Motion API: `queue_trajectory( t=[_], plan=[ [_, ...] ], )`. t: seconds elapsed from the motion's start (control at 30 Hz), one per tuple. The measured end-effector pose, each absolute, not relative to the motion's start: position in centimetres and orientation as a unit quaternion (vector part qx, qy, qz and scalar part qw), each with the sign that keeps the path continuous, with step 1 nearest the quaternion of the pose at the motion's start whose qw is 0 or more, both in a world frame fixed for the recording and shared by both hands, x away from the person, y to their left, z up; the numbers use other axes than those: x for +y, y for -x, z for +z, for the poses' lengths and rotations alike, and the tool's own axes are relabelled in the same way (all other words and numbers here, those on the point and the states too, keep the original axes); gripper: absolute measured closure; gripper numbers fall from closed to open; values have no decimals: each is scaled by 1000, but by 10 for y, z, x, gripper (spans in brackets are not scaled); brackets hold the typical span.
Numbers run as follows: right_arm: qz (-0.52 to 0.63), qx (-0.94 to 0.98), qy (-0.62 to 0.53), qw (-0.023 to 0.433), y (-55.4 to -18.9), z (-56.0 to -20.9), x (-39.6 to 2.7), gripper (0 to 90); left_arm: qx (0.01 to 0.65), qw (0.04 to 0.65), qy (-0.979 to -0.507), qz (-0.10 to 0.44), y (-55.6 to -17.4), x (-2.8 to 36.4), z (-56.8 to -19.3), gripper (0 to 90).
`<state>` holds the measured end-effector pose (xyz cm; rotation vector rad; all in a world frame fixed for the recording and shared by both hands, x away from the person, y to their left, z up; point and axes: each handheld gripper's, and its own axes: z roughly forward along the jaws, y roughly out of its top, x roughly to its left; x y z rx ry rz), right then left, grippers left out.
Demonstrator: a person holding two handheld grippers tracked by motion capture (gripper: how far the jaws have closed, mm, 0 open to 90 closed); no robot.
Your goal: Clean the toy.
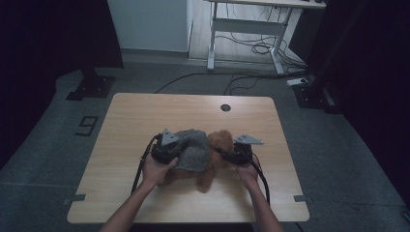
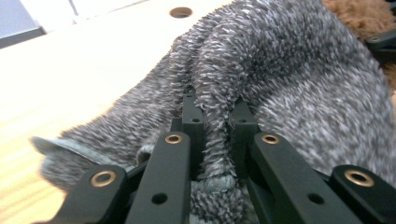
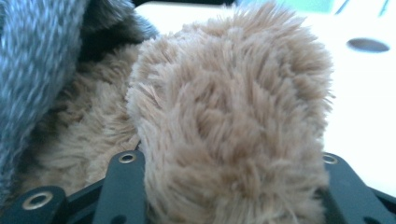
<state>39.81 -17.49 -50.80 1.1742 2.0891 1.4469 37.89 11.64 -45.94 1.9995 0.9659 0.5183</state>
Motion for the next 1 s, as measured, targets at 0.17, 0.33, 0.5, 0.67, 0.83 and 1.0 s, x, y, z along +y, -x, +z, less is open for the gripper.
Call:
queue_trajectory(
  t=[0.17,0.33,0.5,0.67,0.83,1.0],
  plan=[
    [512,713,-425,219,-420,-511,-169,524,411,425,-782,195,-401,125,-453,809],
    [504,730,-392,245,-415,-511,-169,518,405,439,-778,198,-408,119,-438,808],
    [498,738,-373,261,-397,-519,-177,508,399,442,-784,177,-422,93,-434,806],
    [507,738,-364,257,-382,-528,-188,499,395,413,-808,146,-428,70,-453,805],
    [510,739,-361,250,-369,-531,-194,485,383,419,-809,152,-409,69,-467,808],
    [522,736,-358,239,-357,-534,-198,467,370,425,-809,167,-385,73,-472,811]
  ],
)
